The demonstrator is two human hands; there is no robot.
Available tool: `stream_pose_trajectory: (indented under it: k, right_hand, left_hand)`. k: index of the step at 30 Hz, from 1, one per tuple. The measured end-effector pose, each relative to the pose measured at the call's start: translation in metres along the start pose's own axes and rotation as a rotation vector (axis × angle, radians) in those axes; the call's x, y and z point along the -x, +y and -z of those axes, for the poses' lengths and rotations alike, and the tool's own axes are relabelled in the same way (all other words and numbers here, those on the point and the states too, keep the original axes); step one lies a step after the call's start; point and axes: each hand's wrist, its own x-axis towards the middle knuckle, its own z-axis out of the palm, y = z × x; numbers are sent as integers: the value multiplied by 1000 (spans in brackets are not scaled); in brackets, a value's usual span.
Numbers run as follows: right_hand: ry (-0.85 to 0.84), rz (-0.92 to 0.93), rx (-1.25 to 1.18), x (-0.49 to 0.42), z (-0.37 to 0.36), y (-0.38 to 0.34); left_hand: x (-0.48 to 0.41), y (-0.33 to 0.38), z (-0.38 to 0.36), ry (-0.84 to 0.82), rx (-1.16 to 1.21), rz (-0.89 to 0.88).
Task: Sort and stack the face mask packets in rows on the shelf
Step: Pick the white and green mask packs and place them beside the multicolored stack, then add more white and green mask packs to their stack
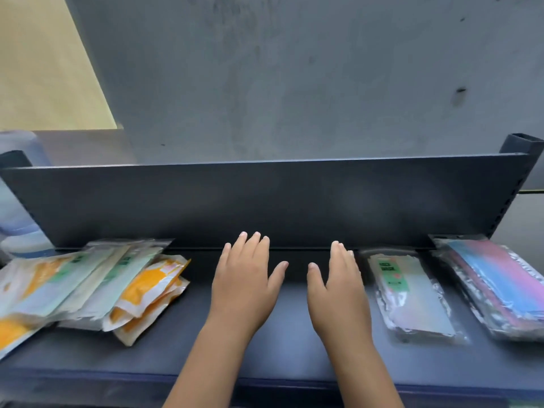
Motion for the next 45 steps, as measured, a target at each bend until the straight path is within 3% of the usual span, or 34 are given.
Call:
stream_pose_trajectory:
  k: [17, 25, 33, 38, 45]
  right_hand:
    - [-287, 38, -162, 43, -108, -91]
    - [-240, 61, -229, 63, -180, -151]
    - [-116, 46, -195, 93, -262, -242]
    - [-208, -196, -540, 118, -295, -283]
    - [-221, -351, -576, 132, -318, -309]
  left_hand:
    - [37, -155, 21, 10, 85, 229]
    - [51, -275, 54, 32, 121, 317]
    - [43, -396, 92, 16, 395, 324]
    - [55, -445, 98, -86, 476, 369]
    - [60, -476, 93, -156, 554, 433]
